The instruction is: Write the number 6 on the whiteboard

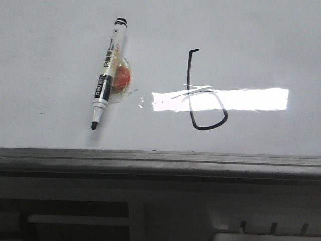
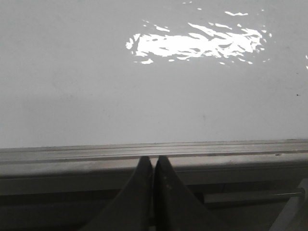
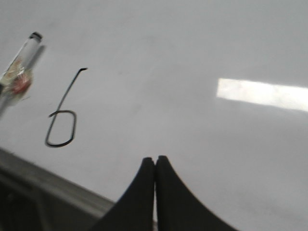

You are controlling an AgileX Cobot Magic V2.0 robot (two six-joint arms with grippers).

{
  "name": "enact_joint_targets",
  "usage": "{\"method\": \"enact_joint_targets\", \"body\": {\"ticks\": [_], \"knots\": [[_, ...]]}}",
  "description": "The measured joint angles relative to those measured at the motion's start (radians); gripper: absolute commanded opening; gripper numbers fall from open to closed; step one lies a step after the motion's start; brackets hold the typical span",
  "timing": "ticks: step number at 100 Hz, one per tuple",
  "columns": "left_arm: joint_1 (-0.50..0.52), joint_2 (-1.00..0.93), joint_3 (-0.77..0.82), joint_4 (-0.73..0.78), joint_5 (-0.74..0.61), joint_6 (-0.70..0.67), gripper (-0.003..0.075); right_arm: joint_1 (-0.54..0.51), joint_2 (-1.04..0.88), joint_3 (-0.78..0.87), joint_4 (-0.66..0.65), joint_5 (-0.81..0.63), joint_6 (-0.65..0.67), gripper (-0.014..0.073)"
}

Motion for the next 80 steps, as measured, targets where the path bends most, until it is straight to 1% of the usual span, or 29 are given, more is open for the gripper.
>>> {"method": "enact_joint_targets", "body": {"ticks": [3, 8, 10, 18, 27, 36, 55, 80], "knots": [[0.000, 0.000, 0.000, 0.000, 0.000, 0.000, -0.0019, -0.057, 0.000, 0.036, 0.014, -0.064, -0.003, -0.0071], [0.000, 0.000, 0.000, 0.000, 0.000, 0.000, -0.0019, -0.159, 0.000, 0.079, 0.030, -0.126, -0.010, -0.0071], [0.000, 0.000, 0.000, 0.000, 0.000, 0.000, -0.0019, -0.181, 0.000, 0.095, 0.036, -0.143, -0.010, -0.0071], [0.000, 0.000, 0.000, 0.000, 0.000, 0.000, -0.0019, -0.285, 0.000, 0.128, 0.054, -0.157, -0.014, -0.0071], [0.000, 0.000, 0.000, 0.000, 0.000, 0.000, -0.0019, -0.346, 0.000, 0.128, 0.063, -0.125, -0.015, -0.0071], [0.000, 0.000, 0.000, 0.000, 0.000, 0.000, -0.0019, -0.365, 0.000, 0.128, 0.069, -0.078, -0.015, -0.0071], [0.000, 0.000, 0.000, 0.000, 0.000, 0.000, -0.0019, -0.365, 0.000, 0.128, 0.081, 0.028, -0.015, -0.0071], [0.000, 0.000, 0.000, 0.000, 0.000, 0.000, -0.0019, -0.365, 0.000, 0.128, 0.081, 0.045, -0.017, -0.0071]]}}
